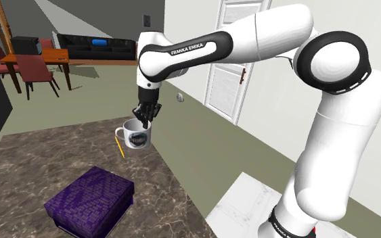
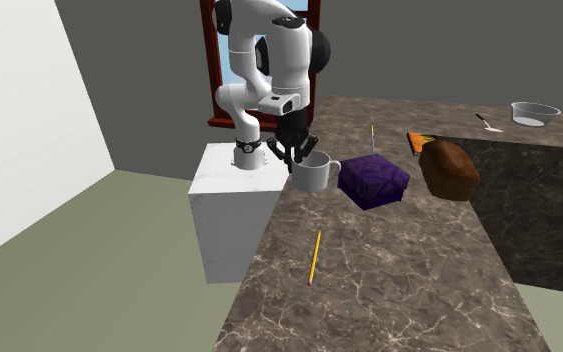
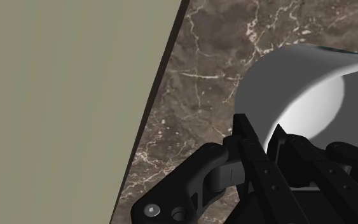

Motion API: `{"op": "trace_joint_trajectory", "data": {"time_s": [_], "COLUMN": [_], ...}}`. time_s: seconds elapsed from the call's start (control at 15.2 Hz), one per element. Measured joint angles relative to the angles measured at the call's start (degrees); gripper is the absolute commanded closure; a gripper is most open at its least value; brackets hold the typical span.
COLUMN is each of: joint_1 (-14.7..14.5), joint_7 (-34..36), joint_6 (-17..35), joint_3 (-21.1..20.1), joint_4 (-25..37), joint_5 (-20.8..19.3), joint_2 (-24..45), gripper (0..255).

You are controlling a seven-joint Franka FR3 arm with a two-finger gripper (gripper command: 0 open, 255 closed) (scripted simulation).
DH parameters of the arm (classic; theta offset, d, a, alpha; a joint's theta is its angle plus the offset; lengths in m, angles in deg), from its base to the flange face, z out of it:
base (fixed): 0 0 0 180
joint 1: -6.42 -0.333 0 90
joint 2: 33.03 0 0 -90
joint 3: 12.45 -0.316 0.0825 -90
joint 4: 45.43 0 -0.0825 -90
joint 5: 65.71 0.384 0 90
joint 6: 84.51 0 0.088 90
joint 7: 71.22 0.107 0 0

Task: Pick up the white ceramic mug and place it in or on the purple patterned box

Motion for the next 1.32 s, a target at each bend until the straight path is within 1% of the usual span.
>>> {"op": "trace_joint_trajectory", "data": {"time_s": [1.12,1.32], "joint_1": [0.05,-0.39], "joint_7": [0.29,1.14], "joint_6": [-12.57,-14.62], "joint_3": [0.01,-0.34], "joint_4": [11.54,13.90], "joint_5": [0.06,-0.07], "joint_2": [-1.05,-0.78], "gripper": [255,255]}}
